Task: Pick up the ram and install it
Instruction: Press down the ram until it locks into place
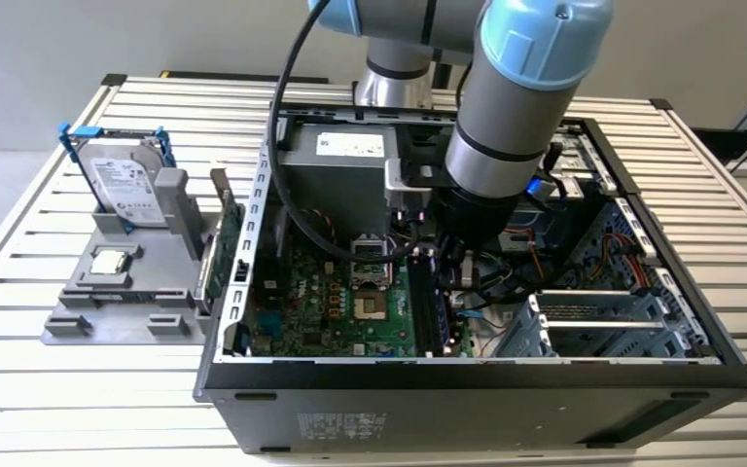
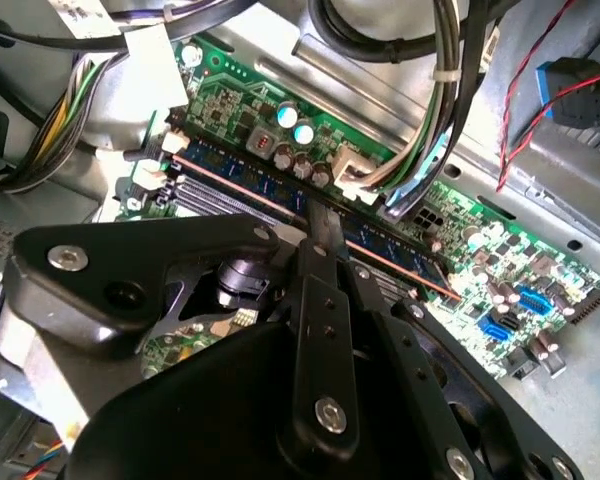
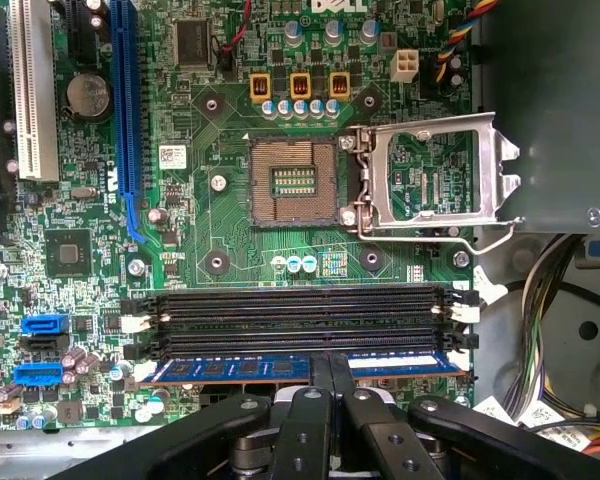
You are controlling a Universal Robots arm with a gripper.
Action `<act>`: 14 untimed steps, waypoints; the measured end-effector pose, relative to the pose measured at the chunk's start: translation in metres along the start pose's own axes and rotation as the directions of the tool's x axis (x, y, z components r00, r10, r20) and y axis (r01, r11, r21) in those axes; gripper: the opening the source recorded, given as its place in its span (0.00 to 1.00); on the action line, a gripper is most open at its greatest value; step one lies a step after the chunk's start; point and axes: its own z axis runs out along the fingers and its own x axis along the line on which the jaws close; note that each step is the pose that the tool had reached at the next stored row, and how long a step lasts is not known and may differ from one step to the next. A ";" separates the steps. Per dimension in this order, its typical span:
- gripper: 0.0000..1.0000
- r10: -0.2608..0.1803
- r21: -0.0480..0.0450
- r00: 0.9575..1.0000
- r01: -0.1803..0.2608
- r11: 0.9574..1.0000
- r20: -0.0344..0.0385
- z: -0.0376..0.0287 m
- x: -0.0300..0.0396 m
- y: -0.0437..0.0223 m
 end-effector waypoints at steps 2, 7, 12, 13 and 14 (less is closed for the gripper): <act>0.00 0.000 0.000 1.000 0.000 1.000 0.000 0.0001 0.0000 0.0000; 0.00 0.000 0.000 1.000 0.000 1.000 0.000 0.0001 0.0000 0.0000; 0.00 0.000 0.001 1.000 0.000 1.000 0.004 -0.0037 -0.0006 0.0000; 0.00 0.000 0.000 1.000 0.000 1.000 0.002 -0.0061 -0.0004 0.0001; 0.00 0.000 0.000 1.000 0.000 1.000 0.000 -0.0086 -0.0001 0.0002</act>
